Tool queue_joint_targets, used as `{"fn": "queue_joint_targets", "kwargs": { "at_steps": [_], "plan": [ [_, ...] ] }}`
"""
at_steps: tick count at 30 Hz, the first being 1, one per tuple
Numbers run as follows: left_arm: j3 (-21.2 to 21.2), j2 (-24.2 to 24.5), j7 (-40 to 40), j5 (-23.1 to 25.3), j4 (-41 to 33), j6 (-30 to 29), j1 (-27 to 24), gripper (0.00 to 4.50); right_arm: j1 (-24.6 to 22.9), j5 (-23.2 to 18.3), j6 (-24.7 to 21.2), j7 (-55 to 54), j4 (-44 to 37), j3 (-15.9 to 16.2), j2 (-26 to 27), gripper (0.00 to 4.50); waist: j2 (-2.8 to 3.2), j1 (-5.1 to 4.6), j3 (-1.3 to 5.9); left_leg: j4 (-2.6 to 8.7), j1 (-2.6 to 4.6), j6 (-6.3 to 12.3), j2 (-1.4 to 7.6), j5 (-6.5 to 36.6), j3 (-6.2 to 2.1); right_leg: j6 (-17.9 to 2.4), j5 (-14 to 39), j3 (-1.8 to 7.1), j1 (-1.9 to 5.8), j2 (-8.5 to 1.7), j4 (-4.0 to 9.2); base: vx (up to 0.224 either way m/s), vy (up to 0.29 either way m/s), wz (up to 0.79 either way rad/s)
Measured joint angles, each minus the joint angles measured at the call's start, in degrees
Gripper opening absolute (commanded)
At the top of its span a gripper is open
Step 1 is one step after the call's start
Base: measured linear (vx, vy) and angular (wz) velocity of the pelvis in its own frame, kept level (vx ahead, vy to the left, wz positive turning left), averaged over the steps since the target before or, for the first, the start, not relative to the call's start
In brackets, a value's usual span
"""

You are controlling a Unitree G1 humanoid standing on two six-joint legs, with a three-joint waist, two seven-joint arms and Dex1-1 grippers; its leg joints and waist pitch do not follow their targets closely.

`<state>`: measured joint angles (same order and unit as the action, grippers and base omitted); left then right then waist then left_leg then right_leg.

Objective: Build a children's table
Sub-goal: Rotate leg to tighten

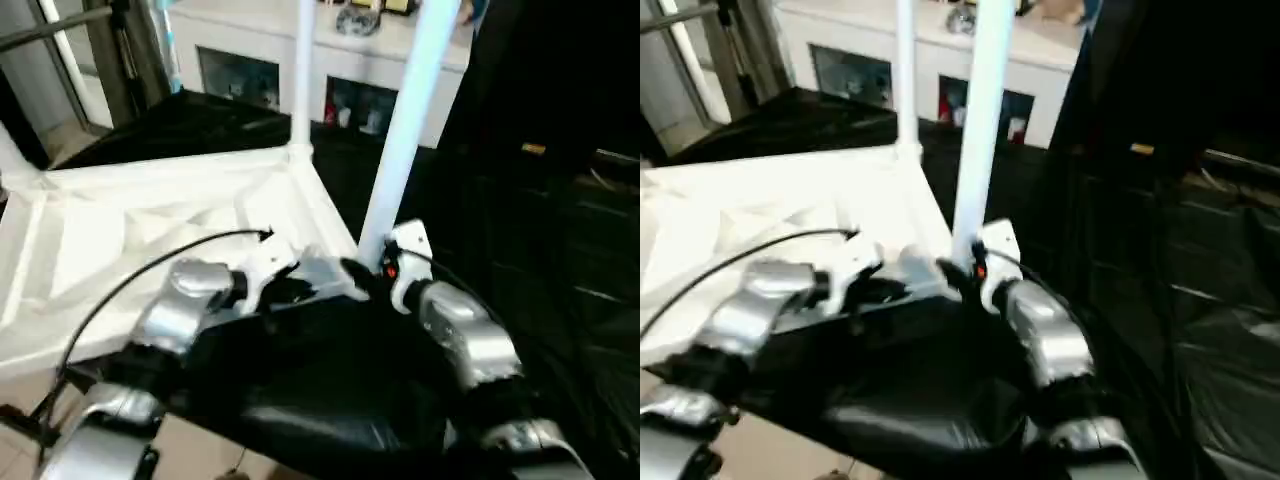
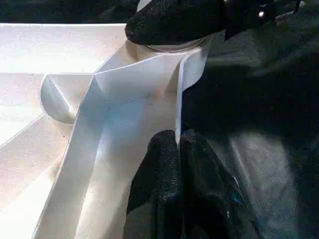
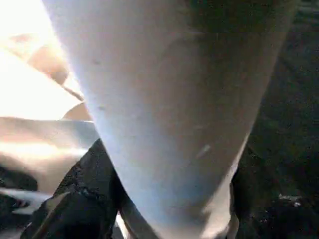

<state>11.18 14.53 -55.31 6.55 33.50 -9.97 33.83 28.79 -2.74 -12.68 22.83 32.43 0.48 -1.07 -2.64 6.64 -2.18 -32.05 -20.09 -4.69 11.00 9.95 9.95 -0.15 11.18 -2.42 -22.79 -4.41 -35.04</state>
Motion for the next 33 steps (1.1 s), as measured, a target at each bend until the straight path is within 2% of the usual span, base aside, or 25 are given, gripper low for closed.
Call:
{"fn": "queue_joint_targets", "kwargs": {
  "at_steps": [2, 5, 8, 12, 16, 21, 24, 33],
  "plan": [
    [-0.04, -0.21, 0.04, -0.02, -0.01, -0.01, 0.04, 0.00, 0.04, 0.07, 0.44, 0.99, 0.20, -0.44, -0.14, 3.31, 0.11, 0.04, 0.06, 0.00, -0.02, 0.00, 0.00, 0.00, 0.00, 0.12, 0.08, 0.00, 0.00, 0.00, 0.01, 0.000, 0.000, 0.00],
    [-0.03, -0.41, 0.03, 0.01, 0.00, 0.00, 0.16, 0.00, 0.04, 0.71, 0.43, 2.53, 0.13, -0.71, -0.18, 3.43, 0.16, 0.09, 0.09, -0.01, -0.08, 0.01, 0.00, 0.00, 0.00, 0.15, 0.12, -0.01, -0.01, 0.00, 0.05, 0.000, 0.000, 0.00],
    [0.07, -0.29, -0.85, 0.00, -0.04, 0.17, 0.15, 0.00, -0.55, 1.11, 1.47, 5.01, -0.34, 0.21, -1.66, 3.43, 0.16, 0.13, 0.08, -0.02, -0.11, 0.01, 0.00, 0.01, 0.00, 0.15, 0.12, -0.02, -0.01, 0.00, 0.06, 0.000, 0.000, 0.00],
    [0.38, 2.08, -5.47, -0.70, -1.26, 1.81, -1.05, 0.00, -3.45, 0.11, 3.09, 14.05, -3.29, 2.19, -5.03, 3.43, 0.14, 0.02, 0.07, 0.04, -0.10, 0.02, 0.06, 0.01, 0.00, 0.14, 0.14, -0.07, -0.04, 0.02, 0.05, 0.000, 0.000, 0.00],
    [0.39, 4.79, -10.79, -2.09, -3.01, 2.54, -2.44, 0.00, -6.16, -2.57, 1.06, 24.31, -7.59, 3.12, -8.68, 3.43, 0.05, -0.03, 0.00, 0.00, -0.13, 0.02, 0.07, 0.01, 0.00, 0.14, 0.14, -0.07, -0.06, 0.03, 0.06, 0.000, 0.000, 0.00],
    [1.16, 6.99, -16.37, -3.29, -4.15, 3.16, -2.97, 0.00, -6.72, -4.27, -0.90, 34.29, -10.39, 6.15, -13.67, 3.43, -0.08, 0.12, -0.07, -0.04, -0.14, 0.03, 0.08, 0.01, 0.00, 0.13, 0.14, -0.08, -0.05, 0.02, 0.04, 0.000, 0.000, 0.00],
    [1.32, 7.58, -18.31, -3.70, -5.24, 3.19, -3.60, 0.00, -6.75, -4.37, -2.13, 36.93, -11.43, 6.72, -13.97, 3.43, -0.18, 0.26, -0.13, -0.05, -0.18, 0.03, 0.08, 0.01, 0.00, 0.13, 0.14, -0.08, -0.07, 0.02, 0.04, 0.000, 0.000, 0.00],
    [1.57, 8.14, -19.49, -4.25, -5.76, 3.18, -4.00, 0.00, -6.75, -5.23, -4.11, 38.24, -11.82, 6.69, -14.24, 2.78, -0.22, 0.59, -0.15, -0.09, -0.18, 0.03, 0.08, 0.02, 0.00, 0.13, 0.14, -0.08, -0.08, 0.02, 0.01, 0.000, 0.000, 0.00]
  ]
}}
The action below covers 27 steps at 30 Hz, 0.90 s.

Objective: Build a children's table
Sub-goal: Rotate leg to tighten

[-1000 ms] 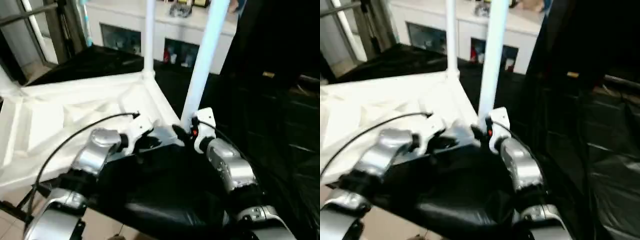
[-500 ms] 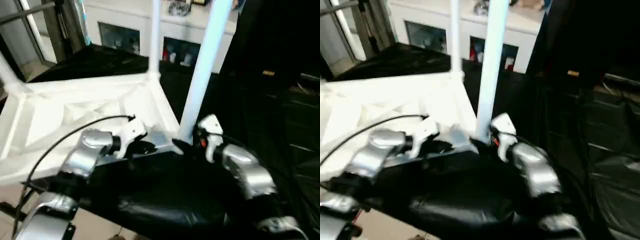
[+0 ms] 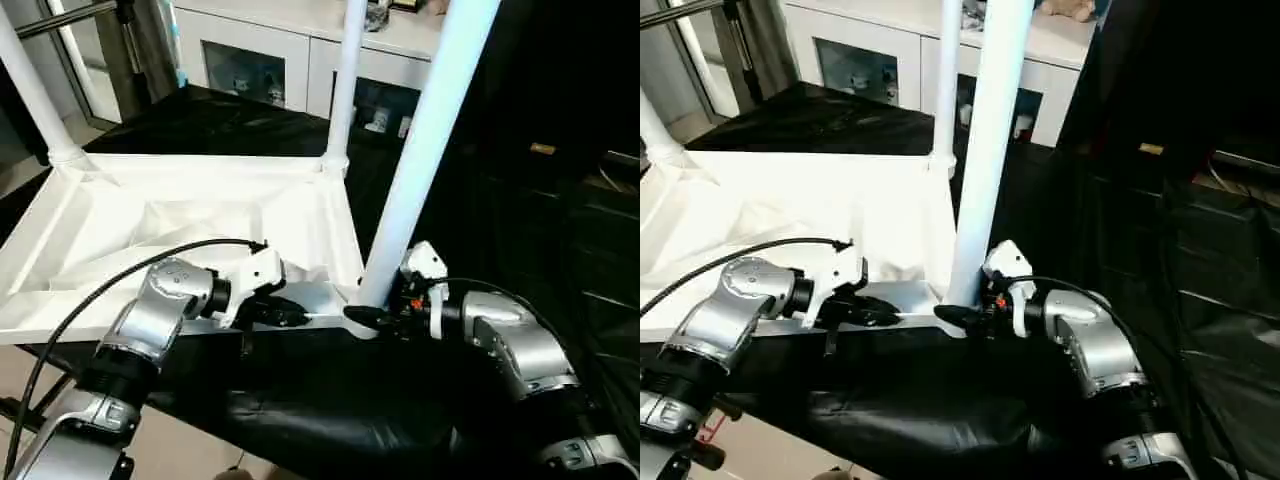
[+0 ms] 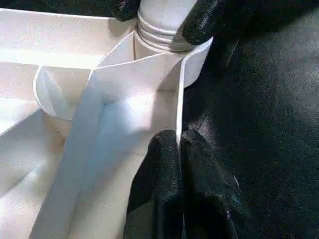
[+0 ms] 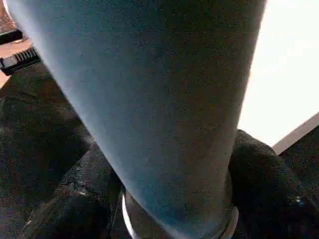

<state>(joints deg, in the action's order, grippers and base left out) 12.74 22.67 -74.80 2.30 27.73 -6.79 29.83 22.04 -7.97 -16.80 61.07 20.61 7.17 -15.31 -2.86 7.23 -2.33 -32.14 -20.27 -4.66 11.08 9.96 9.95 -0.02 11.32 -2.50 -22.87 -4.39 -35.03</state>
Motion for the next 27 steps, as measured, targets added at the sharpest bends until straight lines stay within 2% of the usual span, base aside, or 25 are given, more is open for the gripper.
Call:
{"fn": "queue_joint_targets", "kwargs": {
  "at_steps": [5, 7, 11, 14, 17, 20, 21, 24, 26, 27],
  "plan": [
    [-1.02, -0.69, 2.77, 0.57, 0.66, -0.66, 0.03, 0.00, 0.08, 1.21, -0.33, -5.75, 0.51, -1.57, 3.08, 2.56, -0.04, -0.23, 0.02, -0.05, 0.13, -0.01, 0.00, -0.01, 0.00, -0.03, -0.02, 0.03, 0.05, 0.00, -0.10, 0.000, 0.000, 0.00],
    [-1.73, -1.94, 6.57, 1.78, 1.95, -1.06, 0.70, 0.00, 1.09, 2.14, 0.32, -12.63, 2.89, -3.28, 6.35, 2.55, -0.12, -0.73, 0.08, -0.04, 0.26, -0.02, -0.01, -0.01, 0.00, -0.10, -0.08, 0.04, 0.17, 0.00, -0.11, 0.000, 0.000, 0.00],
    [-1.75, -4.00, 11.35, 2.69, 3.62, -2.18, 2.08, 0.00, 2.46, 2.83, 1.15, -21.55, 5.45, -5.07, 9.51, 2.54, -0.19, -0.82, 0.06, -0.04, 0.25, -0.02, -0.03, -0.01, -0.01, 0.10, 0.00, 0.06, 0.14, -0.01, -0.02, 0.000, 0.000, 0.00],
    [-2.40, -6.94, 16.71, 4.11, 5.30, -3.86, 3.57, 0.00, 4.15, 3.83, 2.34, -32.24, 8.16, -7.16, 13.24, 2.54, -0.16, -0.80, 0.07, -0.03, 0.23, -0.03, -0.05, -0.01, -0.01, 0.08, -0.06, 0.08, 0.11, -0.02, -0.03, 0.000, 0.000, 0.00],
    [-2.21, -10.59, 22.75, 5.59, 6.34, -5.16, 4.75, 0.00, 7.00, 7.28, 3.82, -41.47, 11.02, -7.72, 15.06, 2.54, -0.14, -0.83, 0.09, -0.06, 0.22, -0.03, -0.07, -0.02, 0.00, 0.03, -0.12, 0.11, 0.13, -0.03, -0.01, 0.000, 0.000, 0.00],
    [-2.06, -11.30, 23.81, 5.81, 6.33, -5.48, 4.83, 0.00, 7.18, 8.02, 5.17, -42.08, 11.57, -7.89, 15.07, 2.54, 0.01, -0.69, 0.21, -0.01, 0.24, -0.03, -0.07, -0.01, -0.01, -0.04, -0.16, 0.09, 0.18, -0.03, -0.02, 0.000, 0.000, 0.00],
    [-2.26, -11.27, 23.86, 5.81, 6.33, -5.48, 4.82, 0.00, 7.14, 7.74, 6.14, -41.18, 11.64, -8.09, 15.04, 2.98, 0.09, -0.72, 0.26, 0.02, 0.23, -0.03, -0.07, -0.01, -0.01, 0.01, -0.12, 0.09, 0.16, -0.02, -0.02, 0.000, 0.000, 0.00],
    [-2.22, -11.09, 23.61, 5.81, 6.31, -5.13, 4.80, 0.00, 7.10, 7.12, 6.22, -38.84, 11.54, -8.42, 14.94, 3.03, 0.13, -0.75, 0.28, 0.01, 0.21, -0.02, -0.07, -0.01, -0.01, 0.04, -0.10, 0.09, 0.15, -0.02, 0.01, 0.000, 0.000, 0.00],
    [-2.30, -10.50, 22.74, 5.78, 6.30, -4.48, 4.72, 0.00, 7.01, 6.80, 6.51, -37.20, 11.40, -8.40, 14.67, 3.40, 0.11, -0.84, 0.27, 0.00, 0.18, -0.02, -0.07, -0.01, 0.00, 0.04, -0.10, 0.09, 0.13, -0.02, 0.03, 0.000, 0.000, 0.00],
    [-2.30, -10.48, 22.61, 5.78, 6.28, -4.35, 4.72, 0.00, 6.85, 6.80, 7.01, -36.64, 11.42, -8.39, 14.53, 3.40, 0.11, -0.83, 0.27, 0.01, 0.16, -0.02, -0.07, -0.01, 0.00, 0.03, -0.10, 0.09, 0.10, -0.02, 0.04, 0.000, 0.000, 0.00]
  ]
}}
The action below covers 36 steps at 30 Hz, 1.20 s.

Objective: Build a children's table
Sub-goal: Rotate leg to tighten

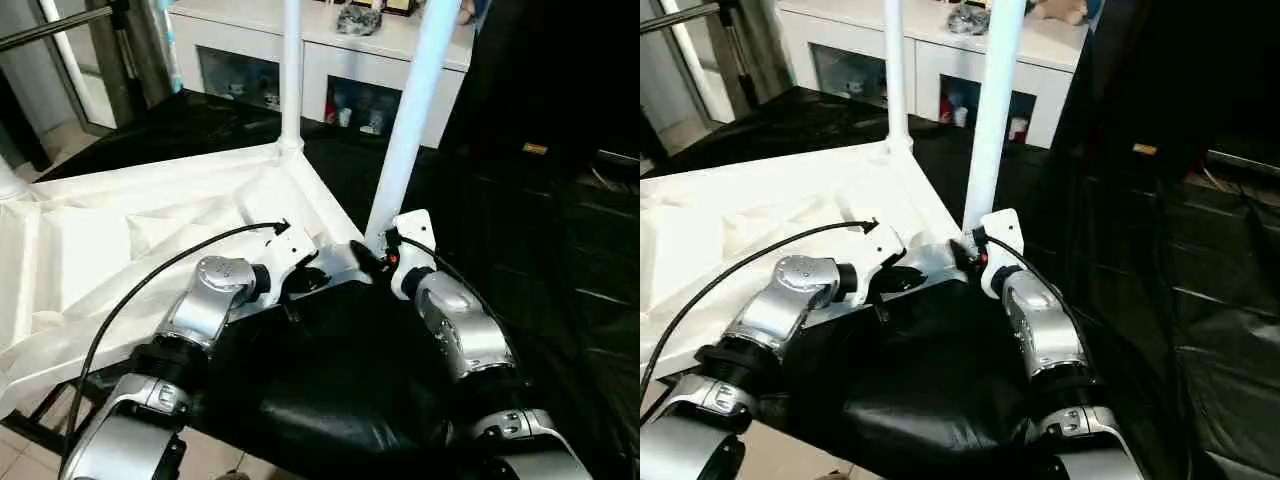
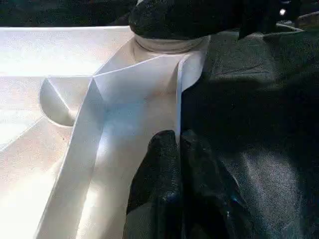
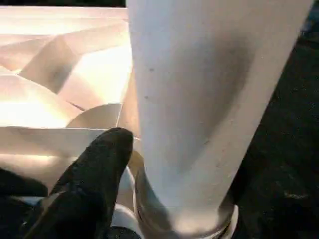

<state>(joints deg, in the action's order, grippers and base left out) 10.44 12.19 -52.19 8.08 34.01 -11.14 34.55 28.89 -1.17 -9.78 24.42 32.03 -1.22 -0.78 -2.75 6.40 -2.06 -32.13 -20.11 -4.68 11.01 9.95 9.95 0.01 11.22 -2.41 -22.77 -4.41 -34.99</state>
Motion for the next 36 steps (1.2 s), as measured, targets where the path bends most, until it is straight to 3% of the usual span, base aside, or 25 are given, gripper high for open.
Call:
{"fn": "queue_joint_targets", "kwargs": {
  "at_steps": [5, 11, 14, 22, 25, 36],
  "plan": [
    [0.19, 1.63, -3.04, -0.62, -1.54, 0.59, -1.11, 0.00, -0.96, -0.47, 1.63, 7.75, -0.74, 1.80, -3.08, 3.40, 0.02, -0.17, -0.01, 0.14, -0.01, 0.00, 0.03, 0.00, 0.01, -0.03, 0.04, -0.05, -0.07, 0.02, 0.00, 0.000, 0.000, 0.00],
    [0.16, 5.63, -11.14, -2.61, -4.29, 2.55, -3.61, 0.00, -4.70, -3.57, -0.27, 22.25, -6.96, 3.95, -8.43, 3.40, 0.06, -0.15, -0.04, 0.17, -0.03, 0.01, 0.05, 0.01, 0.01, -0.06, 0.09, -0.05, -0.09, 0.05, 0.01, 0.000, 0.000, 0.00],
    [0.80, 7.19, -15.09, -3.74, -5.84, 2.73, -4.64, 0.00, -5.41, -5.01, -1.37, 28.23, -9.39, 6.05, -11.25, 3.40, 0.09, 0.10, -0.06, 0.14, -0.03, 0.01, 0.06, 0.01, 0.01, -0.06, 0.09, -0.07, -0.09, 0.05, 0.00, 0.000, 0.000, 0.00],
    [2.14, 9.44, -21.57, -5.50, -8.17, 2.78, -5.78, 0.00, -7.62, -7.69, -4.50, 38.40, -13.88, 7.91, -14.73, 3.40, -0.02, 1.15, -0.16, 0.04, -0.10, 0.02, 0.06, 0.01, 0.01, -0.07, 0.09, -0.07, -0.08, 0.04, -0.01, 0.000, 0.000, 0.00],
    [2.26, 9.80, -22.62, -5.74, -8.82, 2.62, -6.20, 0.00, -8.13, -8.43, -5.75, 39.85, -14.88, 8.05, -15.17, 3.20, -0.01, 1.67, -0.17, 0.04, -0.08, 0.02, 0.08, 0.01, 0.01, -0.07, 0.09, -0.08, -0.10, 0.04, -0.04, 0.000, 0.000, 0.00],
    [2.36, 10.51, -24.36, -6.17, -10.20, 1.63, -7.06, 0.00, -8.70, -9.08, -8.32, 40.78, -16.40, 8.35, -15.77, 2.44, 0.00, 1.74, -0.16, 0.03, -0.07, 0.01, 0.08, 0.01, 0.01, -0.07, 0.09, -0.07, -0.08, 0.04, -0.04, 0.000, 0.000, 0.00]
  ]
}}
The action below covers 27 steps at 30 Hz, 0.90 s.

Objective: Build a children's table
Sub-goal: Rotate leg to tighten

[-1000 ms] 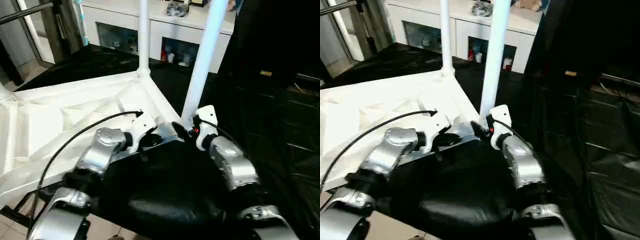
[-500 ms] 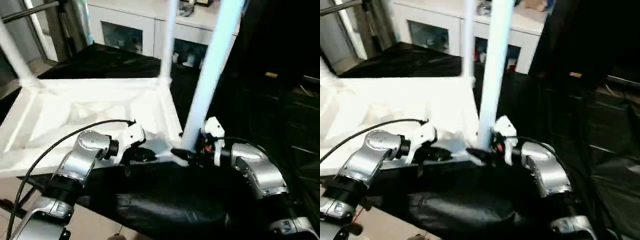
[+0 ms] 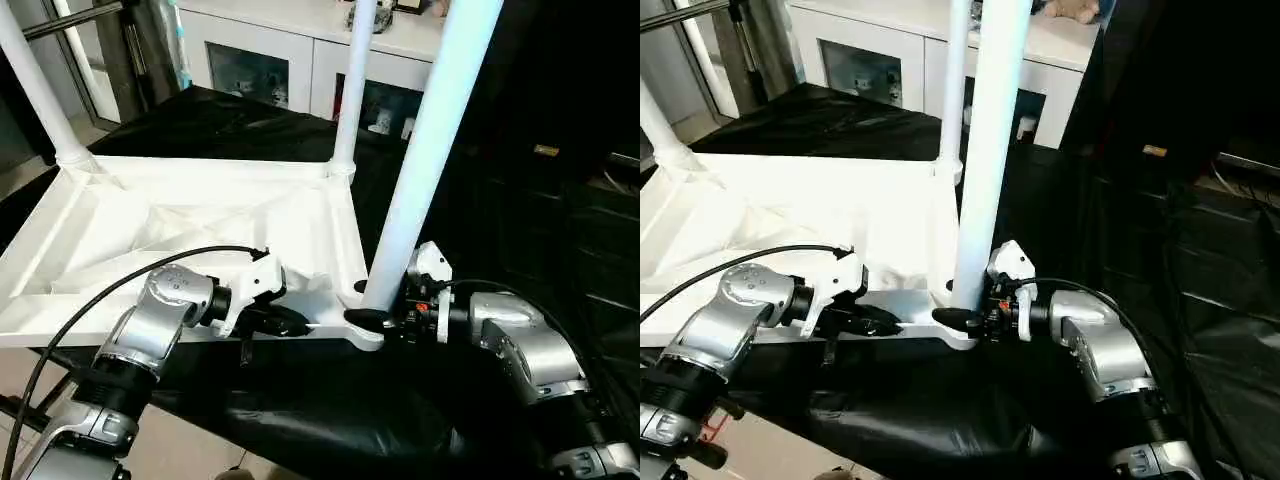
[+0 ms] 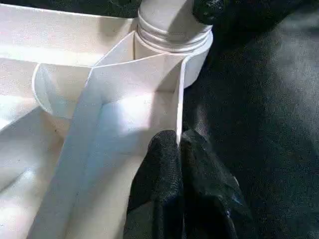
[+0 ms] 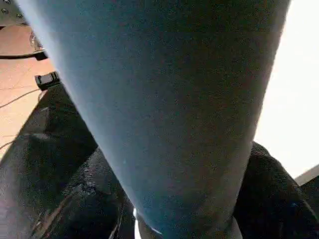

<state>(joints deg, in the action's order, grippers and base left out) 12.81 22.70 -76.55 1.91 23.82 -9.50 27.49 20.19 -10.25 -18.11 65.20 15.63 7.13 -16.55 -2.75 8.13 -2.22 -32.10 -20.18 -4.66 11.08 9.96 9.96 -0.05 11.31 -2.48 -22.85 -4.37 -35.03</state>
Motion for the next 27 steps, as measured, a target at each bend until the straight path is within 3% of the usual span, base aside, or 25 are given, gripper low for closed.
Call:
{"fn": "queue_joint_targets", "kwargs": {
  "at_steps": [4, 10, 15, 17, 18, 20, 22, 27],
  "plan": [
    [-0.68, -1.09, 3.30, 0.66, 1.16, 0.02, 0.23, 0.00, 0.13, 2.12, 2.03, -6.22, 0.92, -0.36, 2.14, 2.21, 0.15, -0.10, 0.09, -0.03, 0.14, -0.01, -0.02, -0.01, 0.00, -0.02, -0.02, 0.05, 0.09, 0.00, -0.07, 0.000, 0.000, 0.00],
    [-1.26, -7.30, 17.10, 4.41, 7.55, -1.11, 4.64, 0.00, 5.20, 7.34, 2.76, -32.25, 9.43, -5.85, 11.96, 1.99, 0.06, -0.65, 0.22, -0.05, 0.24, -0.04, -0.04, -0.02, -0.05, 0.18, 0.02, 0.05, 0.15, 0.00, -0.16, 0.000, 0.000, 0.00],
    [-1.13, -11.49, 24.50, 5.86, 9.89, -2.76, 6.60, 0.00, 8.75, 8.80, 3.94, -45.80, 14.71, -7.85, 15.46, 1.97, 0.13, -0.72, 0.28, -0.04, 0.18, -0.04, -0.10, -0.02, -0.06, 0.19, -0.01, 0.07, 0.17, -0.05, -0.04, 0.000, 0.000, 0.00],
    [-1.14, -12.10, 25.20, 6.01, 10.59, -2.78, 7.00, 0.00, 9.02, 8.88, 5.64, -46.39, 16.04, -8.08, 15.49, 1.97, 0.21, -0.53, 0.33, -0.03, 0.17, -0.04, -0.10, -0.02, -0.06, 0.19, -0.02, 0.08, 0.18, -0.05, -0.02, 0.000, 0.000, 0.00],
    [-1.14, -12.19, 25.23, 6.01, 10.73, -2.66, 7.03, 0.00, 8.98, 8.78, 6.50, -45.55, 16.19, -8.50, 15.48, 2.51, 0.28, -0.43, 0.37, -0.03, 0.18, -0.03, -0.10, -0.02, -0.06, 0.19, -0.02, 0.07, 0.20, -0.05, -0.02, 0.000, 0.000, 0.00],
    [-1.14, -12.18, 25.23, 6.01, 10.79, -2.36, 7.03, 0.00, 8.87, 8.46, 6.74, -43.66, 16.26, -9.21, 15.47, 2.51, 0.31, -0.36, 0.39, -0.01, 0.18, -0.03, -0.10, -0.02, -0.06, 0.19, -0.03, 0.06, 0.19, -0.05, -0.02, 0.000, 0.000, 0.00],
    [-1.11, -12.16, 25.23, 6.05, 10.93, -1.82, 7.02, 0.00, 8.88, 8.04, 6.86, -42.66, 16.37, -9.70, 15.46, 2.92, 0.35, -0.29, 0.41, 0.02, 0.18, -0.03, -0.09, -0.02, -0.06, 0.16, -0.05, 0.05, 0.18, -0.05, -0.03, 0.000, 0.000, 0.00],
    [-0.93, -11.52, 24.09, 5.96, 10.79, -0.74, 6.87, 0.00, 8.62, 8.05, 7.70, -38.19, 16.29, -8.61, 13.69, 3.03, 0.36, -0.26, 0.41, 0.06, 0.14, -0.03, -0.09, -0.02, -0.06, 0.10, -0.08, 0.03, 0.13, -0.05, 0.00, 0.000, 0.000, 0.00]
  ]
}}
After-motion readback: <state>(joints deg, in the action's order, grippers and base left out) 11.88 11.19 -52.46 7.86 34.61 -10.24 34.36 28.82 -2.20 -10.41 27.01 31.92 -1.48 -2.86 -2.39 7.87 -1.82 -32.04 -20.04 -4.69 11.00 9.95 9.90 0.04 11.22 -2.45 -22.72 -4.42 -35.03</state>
